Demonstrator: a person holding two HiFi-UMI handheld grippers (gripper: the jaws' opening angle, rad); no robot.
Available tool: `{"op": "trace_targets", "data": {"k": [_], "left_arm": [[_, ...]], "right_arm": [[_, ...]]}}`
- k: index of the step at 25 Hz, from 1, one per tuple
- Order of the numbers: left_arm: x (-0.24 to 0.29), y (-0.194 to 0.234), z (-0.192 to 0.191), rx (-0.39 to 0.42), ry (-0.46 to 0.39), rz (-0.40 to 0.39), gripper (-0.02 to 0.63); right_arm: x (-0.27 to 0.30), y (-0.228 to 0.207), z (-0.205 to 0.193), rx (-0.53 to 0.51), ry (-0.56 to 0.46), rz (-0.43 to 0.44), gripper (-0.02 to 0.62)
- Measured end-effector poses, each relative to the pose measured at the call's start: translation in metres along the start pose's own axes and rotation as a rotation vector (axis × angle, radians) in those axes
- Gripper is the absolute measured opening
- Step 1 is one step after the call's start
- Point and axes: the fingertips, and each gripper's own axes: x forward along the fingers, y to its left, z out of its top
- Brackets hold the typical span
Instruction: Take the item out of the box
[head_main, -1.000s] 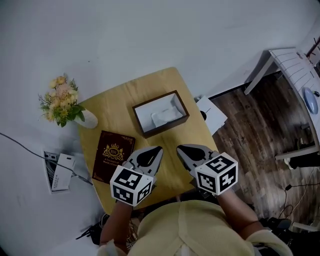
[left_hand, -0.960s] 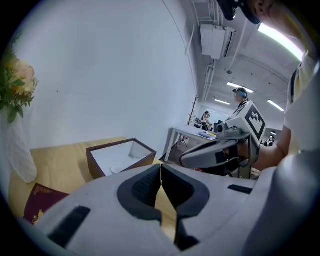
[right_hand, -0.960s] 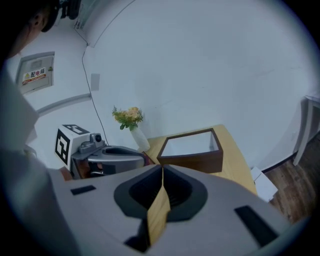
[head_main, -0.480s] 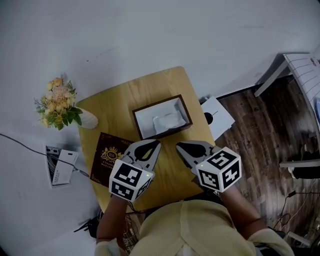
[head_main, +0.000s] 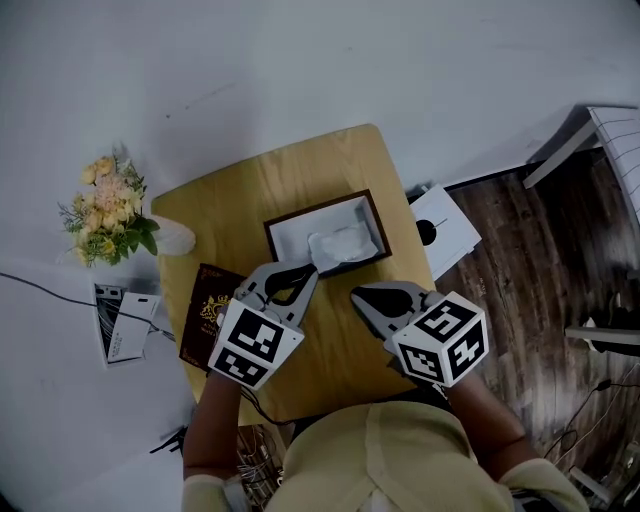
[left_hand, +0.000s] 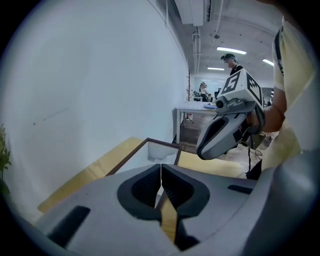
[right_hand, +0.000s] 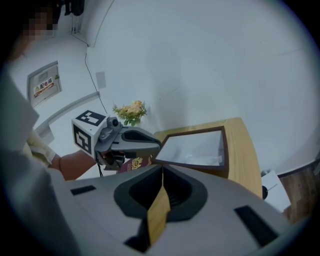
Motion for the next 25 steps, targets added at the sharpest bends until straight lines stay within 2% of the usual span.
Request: {"op": "trace_targets", "data": {"k": [5,9,15,25], "left_arm": [[0.012,0.016,-0.005,0.097,0.07,-0.029,0.023],[0.022,0.025,-0.009,0.208,0.139,-0.073,0.023],[0.034,0.021,-0.017,0.358,0.244,-0.185,0.023],[0.042,0.015,-0.034,0.528,0.415,-0.393,0.025]], "right_arm": [[0.005,-0.003,-0.004,-0.001,0.03,0.03,0.031],[0.008,-0.007,-0.007,-0.004,0.054,0.051,0.031],[0.014,-0.011,-0.011,0.012,0.079,0.082,0.031],[0.017,-0.013,-0.016,0.021,0.109,0.127,0.031]]}}
